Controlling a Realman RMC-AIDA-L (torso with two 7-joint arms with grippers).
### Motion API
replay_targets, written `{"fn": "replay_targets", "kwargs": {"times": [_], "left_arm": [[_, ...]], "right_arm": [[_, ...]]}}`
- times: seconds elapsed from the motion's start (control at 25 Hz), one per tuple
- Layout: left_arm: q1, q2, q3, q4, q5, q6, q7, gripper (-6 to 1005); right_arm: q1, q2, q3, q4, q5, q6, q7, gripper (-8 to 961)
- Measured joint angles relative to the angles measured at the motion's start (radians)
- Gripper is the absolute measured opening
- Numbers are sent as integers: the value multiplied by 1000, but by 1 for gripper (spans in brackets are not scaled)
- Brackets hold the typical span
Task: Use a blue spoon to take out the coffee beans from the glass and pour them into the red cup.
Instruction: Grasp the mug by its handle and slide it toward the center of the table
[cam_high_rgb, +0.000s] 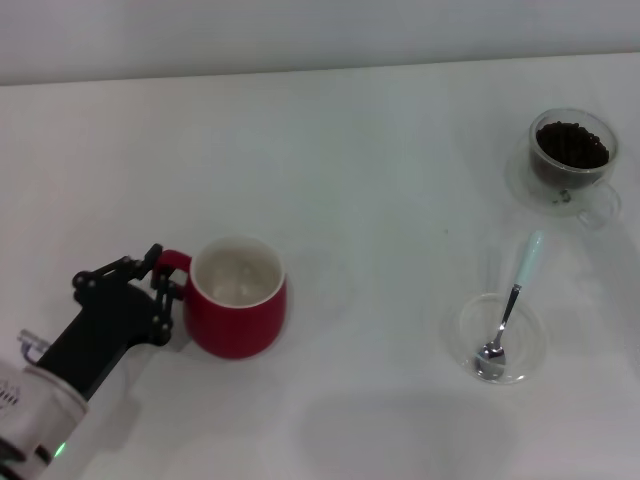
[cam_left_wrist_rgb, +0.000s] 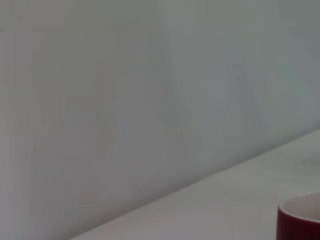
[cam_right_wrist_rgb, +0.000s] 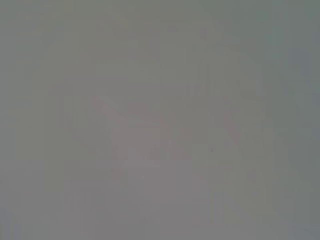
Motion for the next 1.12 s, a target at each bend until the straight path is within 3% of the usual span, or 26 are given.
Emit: {"fn": "replay_targets", "kwargs": {"times": [0.68, 1.12], "left_arm": [[-170, -3, 2, 15, 87, -113, -107, 115], [-253, 0, 2, 15, 235, -136, -160, 116]], "right_arm": [[11, 1, 1, -2, 11, -8, -6, 876], [16, 2, 11, -4, 12, -21, -8, 877]]}}
